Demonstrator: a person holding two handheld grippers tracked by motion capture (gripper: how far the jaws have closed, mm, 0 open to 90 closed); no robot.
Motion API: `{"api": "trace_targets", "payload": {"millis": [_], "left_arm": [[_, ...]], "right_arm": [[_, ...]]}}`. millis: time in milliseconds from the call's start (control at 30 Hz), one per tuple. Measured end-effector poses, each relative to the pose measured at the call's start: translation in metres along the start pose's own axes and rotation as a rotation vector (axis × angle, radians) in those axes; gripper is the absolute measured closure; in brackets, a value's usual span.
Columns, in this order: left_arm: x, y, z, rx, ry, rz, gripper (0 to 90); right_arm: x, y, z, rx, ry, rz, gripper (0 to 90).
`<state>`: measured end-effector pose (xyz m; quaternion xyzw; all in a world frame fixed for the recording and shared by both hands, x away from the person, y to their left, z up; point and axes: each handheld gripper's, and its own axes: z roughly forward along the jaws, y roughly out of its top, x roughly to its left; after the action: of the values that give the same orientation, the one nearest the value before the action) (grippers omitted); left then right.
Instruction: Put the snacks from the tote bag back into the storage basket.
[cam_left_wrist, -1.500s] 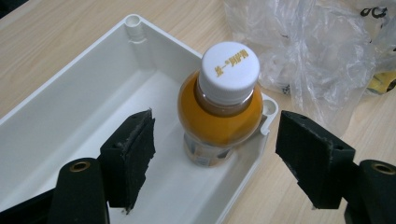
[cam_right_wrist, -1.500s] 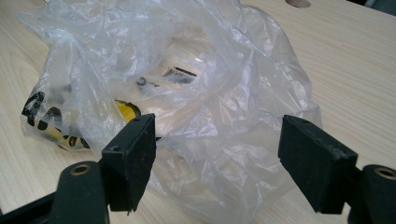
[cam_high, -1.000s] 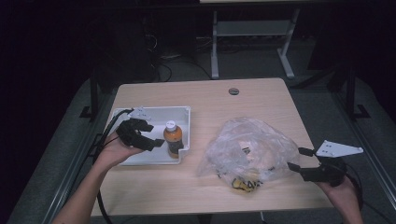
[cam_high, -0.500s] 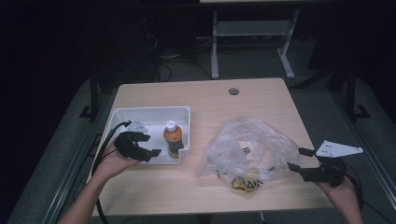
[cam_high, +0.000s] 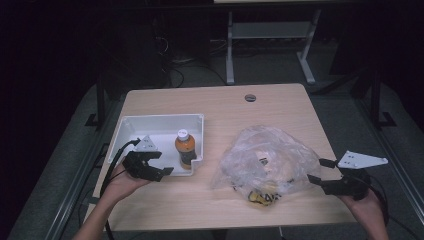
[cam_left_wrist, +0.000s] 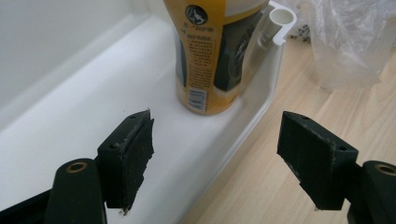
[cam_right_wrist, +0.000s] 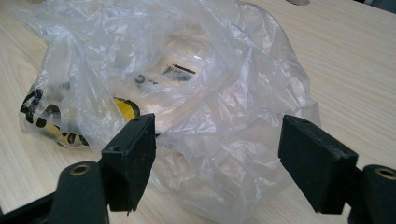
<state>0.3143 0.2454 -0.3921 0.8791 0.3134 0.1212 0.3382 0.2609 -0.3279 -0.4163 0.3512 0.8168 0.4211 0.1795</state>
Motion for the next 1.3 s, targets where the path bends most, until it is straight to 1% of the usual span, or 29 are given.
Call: {"api": "trace_targets", "payload": {"millis": [67, 133, 167, 267, 300, 433, 567, 600, 633, 700, 733, 767, 800, 867, 900, 933, 1000, 1033, 1100, 1233, 1300], "left_arm": [[-0.002, -0.002, 0.002, 0.006, 0.007, 0.008, 25.7], [-0.004, -0.004, 0.003, 0.015, 0.012, 0.025, 25.7], [-0.005, -0.006, 0.004, 0.012, 0.011, 0.018, 25.7], [-0.008, -0.011, 0.006, 0.018, 0.014, 0.022, 25.7], [-0.008, -0.012, 0.007, 0.021, 0.019, 0.029, 25.7], [-0.011, -0.019, 0.009, 0.026, 0.02, 0.031, 25.7], [-0.013, -0.025, 0.009, 0.013, 0.021, 0.021, 25.7], [-0.013, -0.027, 0.009, 0.019, 0.022, 0.029, 25.7], [-0.014, -0.028, 0.01, 0.011, 0.02, 0.024, 25.6], [-0.015, -0.032, 0.011, 0.01, 0.016, 0.025, 25.4], [-0.016, -0.034, 0.012, -0.002, 0.015, 0.013, 25.4], [-0.016, -0.036, 0.012, 0.001, 0.014, 0.02, 25.4], [-0.017, -0.038, 0.014, 0.002, 0.012, 0.012, 25.5], [-0.017, -0.04, 0.015, 0.001, 0.018, 0.023, 25.4], [-0.018, -0.042, 0.016, -0.004, 0.016, 0.013, 25.4], [-0.019, -0.043, 0.016, -0.003, 0.018, 0.015, 25.4], [-0.019, -0.045, 0.016, -0.014, 0.018, 0.016, 25.4], [-0.02, -0.046, 0.016, -0.019, 0.014, 0.002, 25.4], [-0.021, -0.048, 0.015, -0.031, 0.02, 0.003, 25.2], [-0.022, -0.053, 0.016, -0.067, 0.02, -0.024, 25.3], [-0.025, -0.056, 0.017, -0.07, 0.033, -0.017, 25.3]], "right_arm": [[0.0, 0.0, 0.0, 0.0, 0.0, -0.005, 26.9], [0.0, -0.001, 0.0, 0.002, 0.001, -0.002, 26.9], [-0.001, -0.001, 0.0, 0.002, 0.001, -0.004, 26.9], [-0.001, -0.001, 0.0, -0.003, 0.001, -0.006, 26.9], [-0.001, -0.001, 0.0, -0.003, 0.001, -0.005, 26.9], [0.0, -0.001, 0.001, 0.004, 0.003, -0.003, 26.9], [0.0, -0.001, 0.001, 0.006, 0.005, -0.001, 26.9], [0.0, -0.001, 0.002, 0.005, 0.004, -0.005, 26.9], [0.0, -0.001, 0.002, 0.006, 0.005, -0.003, 26.9], [0.0, -0.001, 0.002, 0.007, 0.008, 0.0, 26.8], [0.0, -0.002, 0.003, 0.004, 0.008, -0.003, 26.8], [0.001, -0.002, 0.003, 0.013, 0.009, 0.008, 26.7], [0.001, -0.002, 0.003, 0.011, 0.009, 0.001, 26.7], [0.001, -0.002, 0.004, 0.015, 0.011, 0.002, 26.4], [0.001, -0.002, 0.004, 0.016, 0.013, 0.006, 26.4], [0.001, -0.002, 0.004, 0.015, 0.012, 0.002, 26.5], [0.001, -0.002, 0.005, 0.019, 0.013, -0.002, 26.4], [0.002, -0.002, 0.005, 0.02, 0.013, 0.003, 26.4], [0.002, -0.002, 0.005, 0.02, 0.012, 0.001, 26.3], [0.002, -0.002, 0.006, 0.026, 0.017, 0.006, 26.4], [0.002, -0.002, 0.006, 0.026, 0.019, 0.005, 26.4]]}}
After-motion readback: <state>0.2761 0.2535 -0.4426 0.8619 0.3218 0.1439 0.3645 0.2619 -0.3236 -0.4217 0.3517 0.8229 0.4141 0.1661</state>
